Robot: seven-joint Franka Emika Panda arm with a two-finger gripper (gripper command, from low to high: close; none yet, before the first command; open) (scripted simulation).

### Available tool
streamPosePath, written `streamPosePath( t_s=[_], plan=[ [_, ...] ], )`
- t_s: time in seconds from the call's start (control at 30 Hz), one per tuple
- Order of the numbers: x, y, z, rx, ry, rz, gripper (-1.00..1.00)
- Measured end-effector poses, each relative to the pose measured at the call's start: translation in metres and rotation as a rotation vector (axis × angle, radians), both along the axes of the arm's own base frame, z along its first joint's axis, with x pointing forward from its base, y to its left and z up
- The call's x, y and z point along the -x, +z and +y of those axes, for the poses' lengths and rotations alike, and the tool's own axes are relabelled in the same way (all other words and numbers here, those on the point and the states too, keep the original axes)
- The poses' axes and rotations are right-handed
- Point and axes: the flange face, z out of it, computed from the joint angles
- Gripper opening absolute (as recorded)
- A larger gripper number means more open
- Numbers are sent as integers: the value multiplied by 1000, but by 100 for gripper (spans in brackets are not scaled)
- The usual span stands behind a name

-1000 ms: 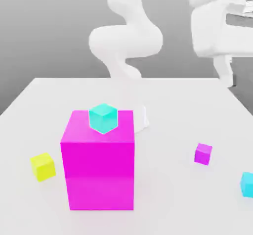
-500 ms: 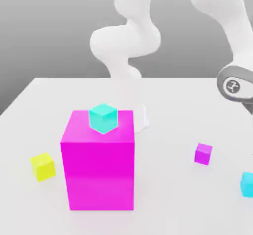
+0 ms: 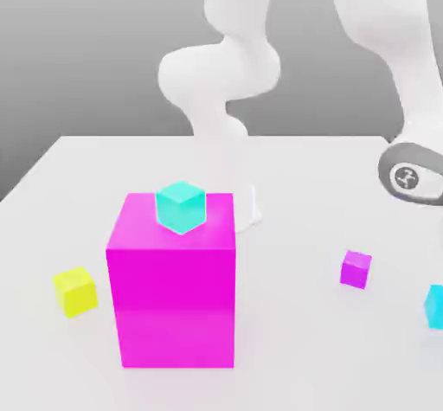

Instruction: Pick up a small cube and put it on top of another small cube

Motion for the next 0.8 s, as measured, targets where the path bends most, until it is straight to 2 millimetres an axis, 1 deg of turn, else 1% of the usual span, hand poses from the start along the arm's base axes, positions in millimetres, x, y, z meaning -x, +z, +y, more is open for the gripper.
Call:
streamPosePath(
  t_s=[0.13, 0.2, 0.27, 0.33, 0.4, 0.47, 0.57, 0.67, 0.77, 0.8],
  plan=[
    [-36, 50, -61, 22, -214, -18, -100],
    [-55, 75, -104, 30, -351, -24, -100],
    [-66, 99, -145, 35, -479, -28, -100],
    [-68, 122, -175, 38, -582, -30, -100],
    [-66, 145, -204, 38, -683, -31, -100],
    [-62, 166, -237, 36, -795, -29, -100],
    [-49, 196, -287, 27, -966, -24, -100],
    [-29, 223, -333, 13, -1135, -15, -100],
    [-1, 247, -375, -7, -1300, -3, -100],
    [4, 245, -382, -12, -1330, 0, -100]
  ],
)
